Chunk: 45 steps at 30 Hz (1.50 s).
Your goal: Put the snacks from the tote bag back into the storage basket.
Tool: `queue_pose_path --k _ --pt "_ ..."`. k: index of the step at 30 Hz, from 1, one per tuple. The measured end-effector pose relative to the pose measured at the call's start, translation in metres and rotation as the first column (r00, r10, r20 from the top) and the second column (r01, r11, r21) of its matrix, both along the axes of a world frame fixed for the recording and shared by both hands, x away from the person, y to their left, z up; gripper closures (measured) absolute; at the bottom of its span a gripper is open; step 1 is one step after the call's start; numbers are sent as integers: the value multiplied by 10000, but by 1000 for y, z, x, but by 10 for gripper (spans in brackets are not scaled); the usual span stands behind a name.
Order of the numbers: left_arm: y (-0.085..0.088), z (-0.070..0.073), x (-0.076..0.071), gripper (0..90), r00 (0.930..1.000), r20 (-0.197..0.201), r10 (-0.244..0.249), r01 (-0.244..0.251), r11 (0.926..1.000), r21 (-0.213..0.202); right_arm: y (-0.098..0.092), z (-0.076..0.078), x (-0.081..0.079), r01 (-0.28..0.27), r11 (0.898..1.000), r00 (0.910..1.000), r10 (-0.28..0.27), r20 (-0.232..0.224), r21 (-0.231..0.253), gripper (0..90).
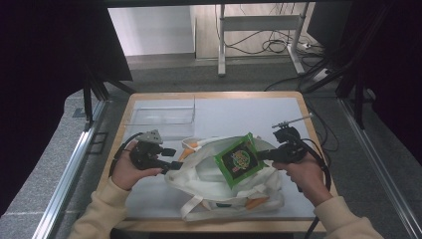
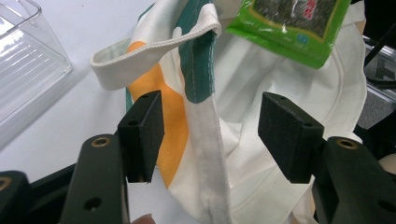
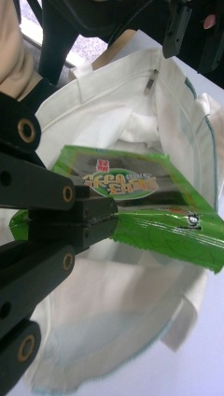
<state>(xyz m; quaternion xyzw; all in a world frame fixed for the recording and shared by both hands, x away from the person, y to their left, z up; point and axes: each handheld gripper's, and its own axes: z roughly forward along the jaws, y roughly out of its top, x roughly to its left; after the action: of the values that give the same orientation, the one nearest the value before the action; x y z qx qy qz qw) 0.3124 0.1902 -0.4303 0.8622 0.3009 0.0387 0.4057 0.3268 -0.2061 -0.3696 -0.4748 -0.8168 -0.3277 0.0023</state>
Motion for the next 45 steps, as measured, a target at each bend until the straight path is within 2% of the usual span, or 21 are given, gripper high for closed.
queue_pose_path --k 4,13,16,17,20,26,33,36,40,45 --pt "-1 0 0 403 10000 42 45 -45 10000 -32 -9 5 1 -80 9999 9998 78 172 96 898" --pt "-6 11 -2 401 9995 302 -90 90 10000 -2 -17 15 3 -706 9961 9953 668 705 538 898" --pt "-10 12 -2 399 9996 256 -72 75 9999 -111 -19 18 4 -926 9934 9924 865 878 682 898" --pt "-11 13 -2 399 9996 254 -145 145 9999 1 -19 18 5 -993 9925 9913 924 938 715 898" --pt "-15 15 -2 398 9993 303 -209 209 9998 4 -20 19 6 -1206 9888 9882 1112 1055 875 898" --pt "-25 25 1 394 9985 412 -364 376 9989 -277 -19 22 9 -1579 9821 9808 1439 1319 1027 898" --pt "-47 28 13 390 9978 280 -593 601 9978 -293 -5 31 11 -2170 9722 9650 1999 1696 885 899" --pt "-56 30 17 387 9964 274 -796 806 9962 -339 4 31 14 -2514 9648 9548 2341 1834 772 898" --pt "-61 31 26 384 9921 146 -1245 1251 9906 -544 13 30 17 -2866 9556 9431 2689 1956 683 898" --pt "-67 31 37 384 9864 -10 -1644 1641 9853 -483 24 29 19 -3331 9404 9260 3126 2117 684 899"
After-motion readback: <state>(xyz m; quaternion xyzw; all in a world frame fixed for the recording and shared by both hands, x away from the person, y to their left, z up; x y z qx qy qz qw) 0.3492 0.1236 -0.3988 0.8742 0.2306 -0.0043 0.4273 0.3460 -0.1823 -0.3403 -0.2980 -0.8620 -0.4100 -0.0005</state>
